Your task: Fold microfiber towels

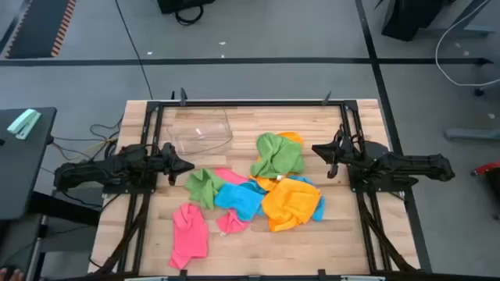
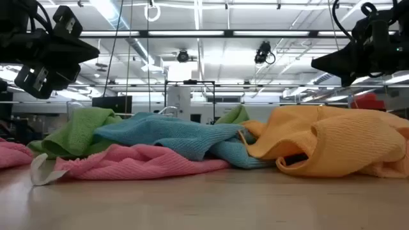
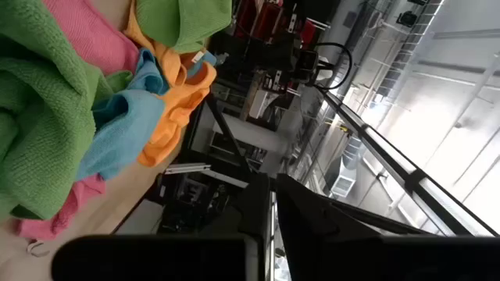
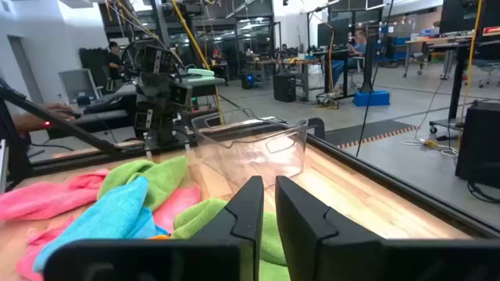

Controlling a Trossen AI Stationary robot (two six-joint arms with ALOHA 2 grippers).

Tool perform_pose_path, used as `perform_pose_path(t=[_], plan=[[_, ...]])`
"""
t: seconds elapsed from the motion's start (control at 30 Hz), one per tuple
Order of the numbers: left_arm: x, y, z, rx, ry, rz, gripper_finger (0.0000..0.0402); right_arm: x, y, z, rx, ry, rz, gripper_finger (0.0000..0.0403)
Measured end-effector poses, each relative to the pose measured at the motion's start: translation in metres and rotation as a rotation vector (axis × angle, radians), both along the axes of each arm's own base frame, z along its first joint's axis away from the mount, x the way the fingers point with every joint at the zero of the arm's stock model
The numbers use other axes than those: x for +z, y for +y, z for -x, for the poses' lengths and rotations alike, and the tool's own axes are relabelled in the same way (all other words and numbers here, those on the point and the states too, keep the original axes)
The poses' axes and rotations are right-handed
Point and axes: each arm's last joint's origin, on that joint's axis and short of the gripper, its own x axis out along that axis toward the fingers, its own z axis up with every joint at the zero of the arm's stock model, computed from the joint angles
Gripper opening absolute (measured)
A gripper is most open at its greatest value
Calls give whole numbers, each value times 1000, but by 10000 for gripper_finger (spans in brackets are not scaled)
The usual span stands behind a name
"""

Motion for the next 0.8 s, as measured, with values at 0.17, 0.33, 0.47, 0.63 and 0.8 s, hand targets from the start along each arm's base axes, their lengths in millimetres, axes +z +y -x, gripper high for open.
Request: perform_pose_path(t=[0.17, 0.33, 0.47, 0.63, 0.8], plan=[[0, 0, 0, 0, 0, 0, 30, 0, 0, 0, 0, 0, 0, 44], [0, 0, 0, 0, 1, 0, 37, 0, 0, 0, 0, 0, 0, 44], [0, 0, 0, 0, 1, 0, 38, 0, 0, 0, 0, 0, 0, 44], [0, 0, 0, 0, 0, 0, 32, 0, 0, 0, 0, 0, 0, 44], [0, 0, 0, 0, 1, 0, 32, 0, 0, 0, 0, 0, 0, 44]])
